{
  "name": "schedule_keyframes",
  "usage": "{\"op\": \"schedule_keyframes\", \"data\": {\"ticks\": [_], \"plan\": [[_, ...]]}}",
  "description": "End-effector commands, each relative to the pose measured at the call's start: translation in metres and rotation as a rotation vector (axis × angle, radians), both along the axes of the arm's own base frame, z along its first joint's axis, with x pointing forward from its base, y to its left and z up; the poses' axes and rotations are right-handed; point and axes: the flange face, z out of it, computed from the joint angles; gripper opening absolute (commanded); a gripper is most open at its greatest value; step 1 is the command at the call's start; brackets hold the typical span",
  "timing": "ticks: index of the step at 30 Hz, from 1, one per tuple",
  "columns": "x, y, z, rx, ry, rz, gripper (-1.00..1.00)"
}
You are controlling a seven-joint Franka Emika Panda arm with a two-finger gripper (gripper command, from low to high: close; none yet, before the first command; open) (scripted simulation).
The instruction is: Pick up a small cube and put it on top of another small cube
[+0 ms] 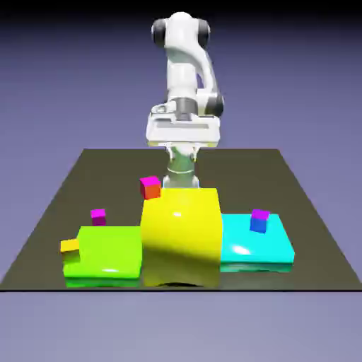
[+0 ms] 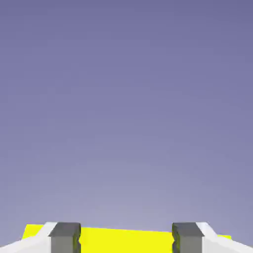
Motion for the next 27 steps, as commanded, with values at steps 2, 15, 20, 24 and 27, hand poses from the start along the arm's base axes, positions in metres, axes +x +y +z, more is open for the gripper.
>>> {"op": "schedule_keyframes", "data": {"ticks": [2,15,20,24,27], "plan": [[0.011,-0.033,-0.022,0.050,0.109,-0.086,0.00],[-0.026,-0.245,-0.179,0.441,0.732,-0.632,0.00],[-0.081,-0.311,-0.229,0.617,0.918,-0.836,0.00],[-0.135,-0.354,-0.261,0.762,1.040,-0.995,0.00],[-0.175,-0.379,-0.278,0.863,1.109,-1.101,0.00]]}}
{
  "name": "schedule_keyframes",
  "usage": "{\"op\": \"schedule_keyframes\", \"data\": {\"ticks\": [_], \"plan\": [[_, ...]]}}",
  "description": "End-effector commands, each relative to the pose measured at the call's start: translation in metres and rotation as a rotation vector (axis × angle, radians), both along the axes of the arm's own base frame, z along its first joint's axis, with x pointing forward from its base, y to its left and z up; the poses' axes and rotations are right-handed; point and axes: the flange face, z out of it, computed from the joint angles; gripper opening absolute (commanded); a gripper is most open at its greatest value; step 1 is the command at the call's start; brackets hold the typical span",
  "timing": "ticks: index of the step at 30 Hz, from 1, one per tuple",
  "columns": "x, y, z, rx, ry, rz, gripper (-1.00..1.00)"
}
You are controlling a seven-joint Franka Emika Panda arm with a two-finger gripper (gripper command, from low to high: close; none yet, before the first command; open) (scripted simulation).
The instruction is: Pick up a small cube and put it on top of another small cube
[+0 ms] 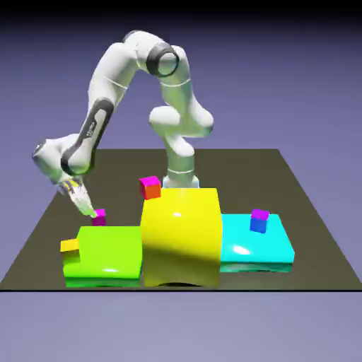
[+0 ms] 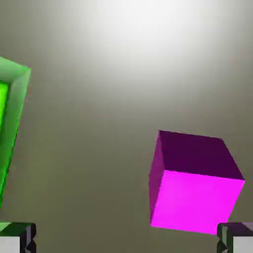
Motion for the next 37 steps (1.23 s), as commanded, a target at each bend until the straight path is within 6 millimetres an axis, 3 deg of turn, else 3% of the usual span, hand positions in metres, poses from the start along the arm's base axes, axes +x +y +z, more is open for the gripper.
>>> {"op": "schedule_keyframes", "data": {"ticks": [1,4,5,6,7,10,11,16,20,24,28,30,32,33,34,35,37], "plan": [[0.000,0.000,0.000,0.000,0.000,0.000,0.00],[-0.006,0.025,-0.058,0.000,0.000,0.000,0.00],[-0.007,0.027,-0.062,0.000,0.000,0.000,0.00],[-0.007,0.027,-0.062,0.000,0.000,0.000,-1.00],[-0.007,0.027,-0.062,0.000,0.000,0.000,-1.00],[0.000,0.001,-0.003,0.000,0.000,0.000,-1.00],[0.010,-0.005,0.004,-0.006,0.004,-0.030,-1.00],[0.074,-0.030,0.034,-0.032,0.016,-0.191,-1.00],[0.131,-0.039,0.061,-0.036,0.013,-0.294,-1.00],[0.192,-0.036,0.092,-0.025,0.006,-0.372,-1.00],[0.255,-0.019,0.124,-0.002,0.000,-0.421,-1.00],[0.259,-0.017,0.126,0.000,0.000,-0.423,-1.00],[0.263,0.004,0.078,0.001,-0.001,-0.422,-1.00],[0.263,0.010,0.064,0.000,0.000,-0.423,-1.00],[0.263,0.010,0.064,0.000,0.000,-0.423,1.00],[0.263,0.010,0.064,0.000,0.000,-0.423,1.00],[0.261,-0.011,0.111,0.001,-0.001,-0.422,1.00]]}}
